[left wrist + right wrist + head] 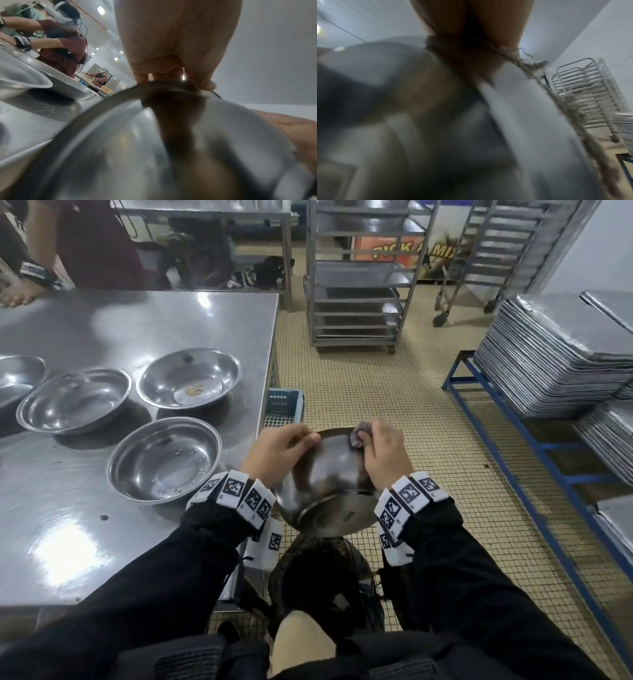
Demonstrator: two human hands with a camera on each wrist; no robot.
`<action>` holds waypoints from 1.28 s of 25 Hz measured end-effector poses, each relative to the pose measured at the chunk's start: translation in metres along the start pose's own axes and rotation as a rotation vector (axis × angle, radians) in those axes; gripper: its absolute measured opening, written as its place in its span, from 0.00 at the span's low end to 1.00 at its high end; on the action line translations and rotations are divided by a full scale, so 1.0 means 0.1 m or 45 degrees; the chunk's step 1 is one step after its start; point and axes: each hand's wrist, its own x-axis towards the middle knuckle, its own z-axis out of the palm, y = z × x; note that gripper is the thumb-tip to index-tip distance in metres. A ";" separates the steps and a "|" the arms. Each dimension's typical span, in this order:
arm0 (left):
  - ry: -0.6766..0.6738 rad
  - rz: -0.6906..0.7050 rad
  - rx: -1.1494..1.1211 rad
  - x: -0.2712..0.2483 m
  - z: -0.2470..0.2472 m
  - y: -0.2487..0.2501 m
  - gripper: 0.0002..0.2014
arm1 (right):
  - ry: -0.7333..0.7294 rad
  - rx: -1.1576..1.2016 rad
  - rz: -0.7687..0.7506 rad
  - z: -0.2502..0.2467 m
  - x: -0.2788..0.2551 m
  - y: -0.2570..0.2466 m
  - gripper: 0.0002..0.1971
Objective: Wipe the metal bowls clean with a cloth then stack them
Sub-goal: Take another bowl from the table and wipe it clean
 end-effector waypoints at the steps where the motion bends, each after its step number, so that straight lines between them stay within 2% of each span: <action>1: 0.028 0.003 0.017 -0.01 0.01 -0.03 0.13 | -0.021 0.031 -0.018 0.04 0.00 -0.03 0.09; 3: 0.118 -0.012 0.045 -0.04 0.00 -0.07 0.16 | 0.035 0.160 -0.049 0.08 -0.03 -0.11 0.09; 5: 0.198 -0.065 0.059 -0.07 0.00 -0.10 0.17 | 0.177 0.293 0.006 0.10 -0.11 -0.19 0.12; 7: 0.270 -0.129 0.011 -0.09 0.01 -0.13 0.17 | 0.306 0.301 -0.006 0.17 -0.28 -0.30 0.14; 8: 0.307 -0.149 -0.011 -0.10 0.01 -0.11 0.17 | 0.304 0.227 -0.065 0.22 -0.36 -0.36 0.15; 10: 0.359 -0.165 -0.038 -0.10 0.02 -0.06 0.17 | 0.180 0.011 -0.194 0.35 -0.47 -0.47 0.19; 12: 0.369 -0.171 -0.030 -0.11 0.01 -0.02 0.17 | 0.114 -0.173 -0.214 0.44 -0.39 -0.50 0.24; 14: 0.394 -0.180 -0.037 -0.11 0.00 -0.01 0.17 | 0.111 -0.142 -0.044 0.40 -0.22 -0.50 0.26; 17: 0.449 -0.206 -0.116 -0.09 -0.04 -0.09 0.18 | -0.001 0.301 0.393 0.26 -0.02 -0.28 0.24; 19: 0.451 -0.217 -0.084 -0.08 -0.07 -0.12 0.18 | -0.067 0.427 0.526 0.18 -0.09 -0.18 0.22; 20: 0.457 -0.230 -0.069 -0.08 -0.08 -0.12 0.18 | -0.065 0.389 0.480 0.18 -0.16 -0.19 0.23; 24: 0.524 -0.294 -0.060 -0.11 -0.02 -0.08 0.21 | 0.029 -0.024 -0.013 0.45 -0.40 -0.48 0.27; 25: 0.536 -0.296 -0.068 -0.12 -0.01 -0.05 0.22 | 0.066 -0.112 -0.059 0.50 -0.38 -0.56 0.28; 29: 0.543 -0.268 -0.131 -0.13 0.00 0.05 0.24 | 0.035 -0.214 0.110 0.35 -0.07 -0.66 0.30; 30: 0.554 -0.273 -0.146 -0.13 -0.01 0.04 0.26 | 0.000 -0.139 0.179 0.30 0.01 -0.59 0.29; 32: 0.567 -0.296 -0.184 -0.11 -0.04 -0.02 0.28 | -0.087 0.197 0.335 0.13 0.11 -0.42 0.25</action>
